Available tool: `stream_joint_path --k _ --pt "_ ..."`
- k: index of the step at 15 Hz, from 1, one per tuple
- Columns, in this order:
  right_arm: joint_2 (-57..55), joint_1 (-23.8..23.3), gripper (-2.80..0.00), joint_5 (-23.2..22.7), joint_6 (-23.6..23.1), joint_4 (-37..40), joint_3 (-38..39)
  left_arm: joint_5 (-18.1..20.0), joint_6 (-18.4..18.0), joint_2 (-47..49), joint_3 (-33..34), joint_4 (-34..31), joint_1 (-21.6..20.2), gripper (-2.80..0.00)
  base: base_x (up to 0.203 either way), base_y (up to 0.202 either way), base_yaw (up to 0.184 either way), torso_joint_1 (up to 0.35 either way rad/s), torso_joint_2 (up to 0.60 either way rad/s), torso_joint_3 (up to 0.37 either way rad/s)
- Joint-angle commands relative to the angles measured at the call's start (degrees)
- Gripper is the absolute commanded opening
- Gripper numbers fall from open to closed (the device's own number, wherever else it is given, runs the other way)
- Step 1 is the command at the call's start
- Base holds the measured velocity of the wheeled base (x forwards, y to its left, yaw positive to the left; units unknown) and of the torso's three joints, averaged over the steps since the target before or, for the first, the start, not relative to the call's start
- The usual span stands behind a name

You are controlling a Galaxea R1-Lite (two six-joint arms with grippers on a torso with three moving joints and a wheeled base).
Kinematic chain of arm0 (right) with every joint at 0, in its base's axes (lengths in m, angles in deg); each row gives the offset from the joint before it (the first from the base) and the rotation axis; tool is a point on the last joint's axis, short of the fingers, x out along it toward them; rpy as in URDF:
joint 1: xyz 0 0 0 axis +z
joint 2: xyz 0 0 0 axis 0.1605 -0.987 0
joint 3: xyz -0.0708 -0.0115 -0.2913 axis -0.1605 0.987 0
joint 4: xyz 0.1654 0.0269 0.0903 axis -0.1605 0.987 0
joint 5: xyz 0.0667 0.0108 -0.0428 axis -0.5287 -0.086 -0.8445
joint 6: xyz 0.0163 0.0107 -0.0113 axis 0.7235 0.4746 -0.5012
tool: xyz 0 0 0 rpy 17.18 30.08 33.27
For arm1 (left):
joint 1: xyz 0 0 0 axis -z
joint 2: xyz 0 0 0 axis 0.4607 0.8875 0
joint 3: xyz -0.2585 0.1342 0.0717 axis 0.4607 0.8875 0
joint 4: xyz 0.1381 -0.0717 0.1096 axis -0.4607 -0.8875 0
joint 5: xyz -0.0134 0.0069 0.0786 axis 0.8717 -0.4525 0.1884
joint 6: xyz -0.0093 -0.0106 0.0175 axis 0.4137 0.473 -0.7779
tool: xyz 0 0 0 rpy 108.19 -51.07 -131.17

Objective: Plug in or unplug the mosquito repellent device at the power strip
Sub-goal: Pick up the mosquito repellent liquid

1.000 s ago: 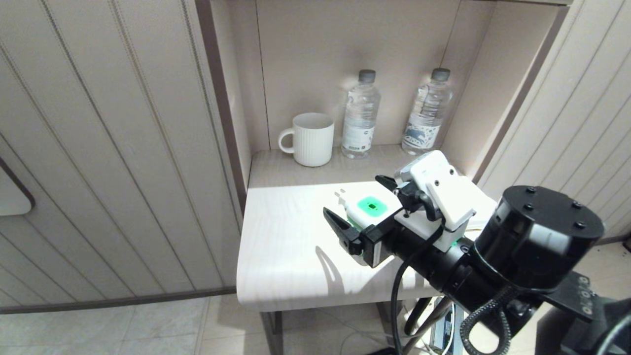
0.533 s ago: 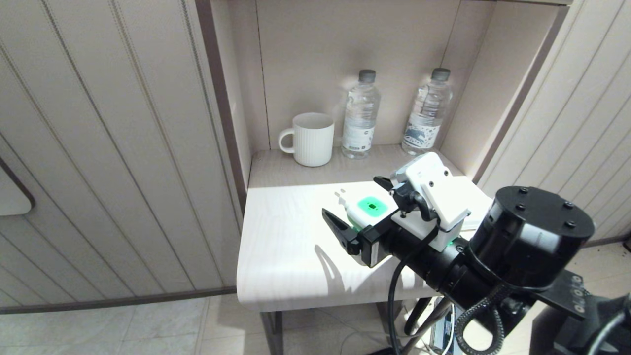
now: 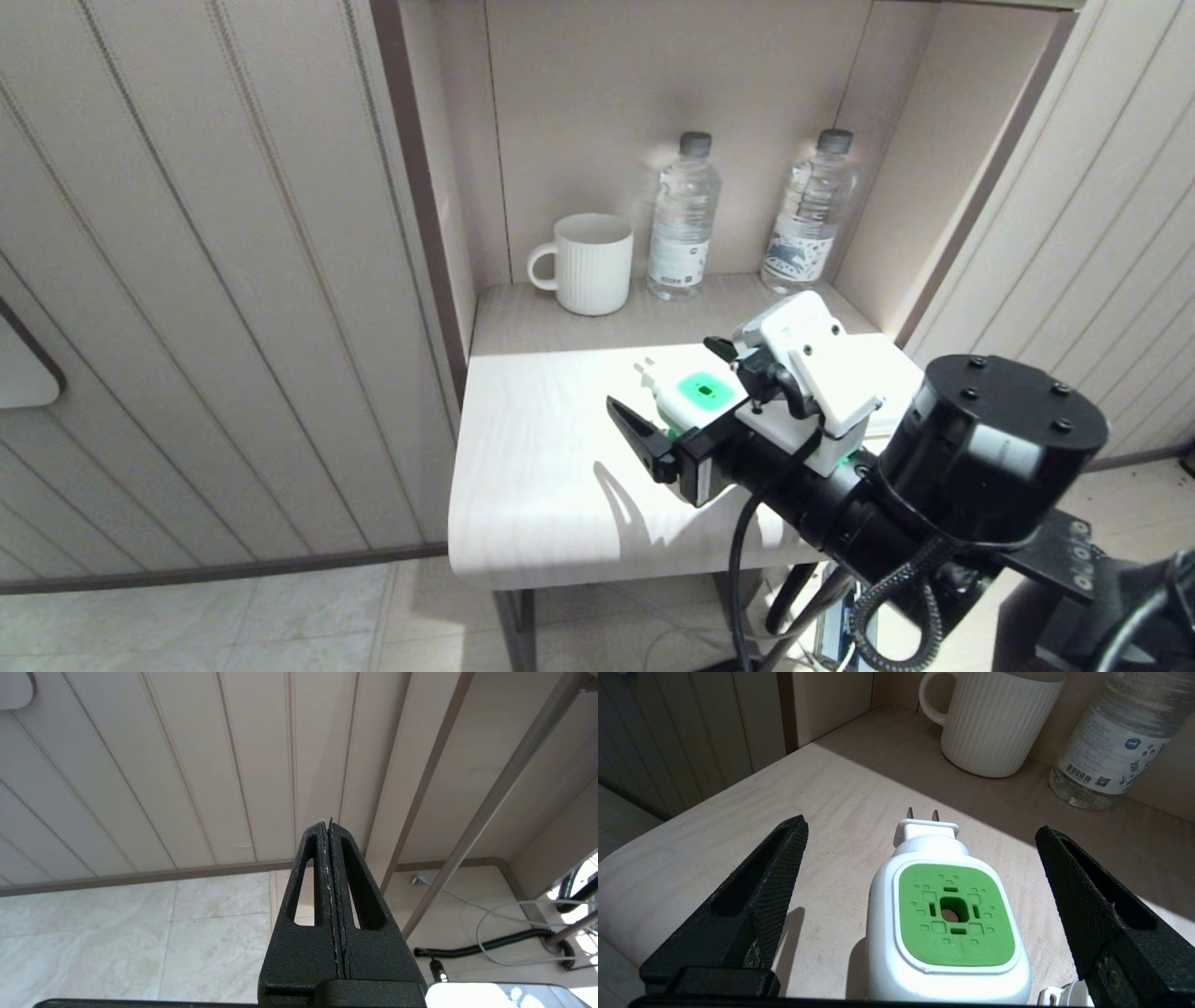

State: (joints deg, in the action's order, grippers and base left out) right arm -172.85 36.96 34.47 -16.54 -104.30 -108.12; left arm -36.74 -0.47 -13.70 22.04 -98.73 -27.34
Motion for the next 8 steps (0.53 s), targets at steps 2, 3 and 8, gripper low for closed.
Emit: stream_joint_path --k 2,3,8 --pt "-0.1 0.1 0.0 0.1 1.0 -0.5 -0.2 0.0 0.0 0.0 0.0 -0.1 0.0 -2.8 0.0 0.0 0.0 0.0 0.0 0.0" --pt "-0.1 0.1 0.0 0.2 1.3 -0.5 -0.3 0.0 0.0 0.0 0.0 0.0 0.0 -2.8 0.0 0.0 0.0 0.0 0.0 0.0" --pt "-0.3 0.1 0.0 0.9 4.1 -0.5 -0.9 0.0 0.0 0.0 0.0 0.0 0.0 -2.8 0.0 0.0 0.0 0.0 0.0 0.0"
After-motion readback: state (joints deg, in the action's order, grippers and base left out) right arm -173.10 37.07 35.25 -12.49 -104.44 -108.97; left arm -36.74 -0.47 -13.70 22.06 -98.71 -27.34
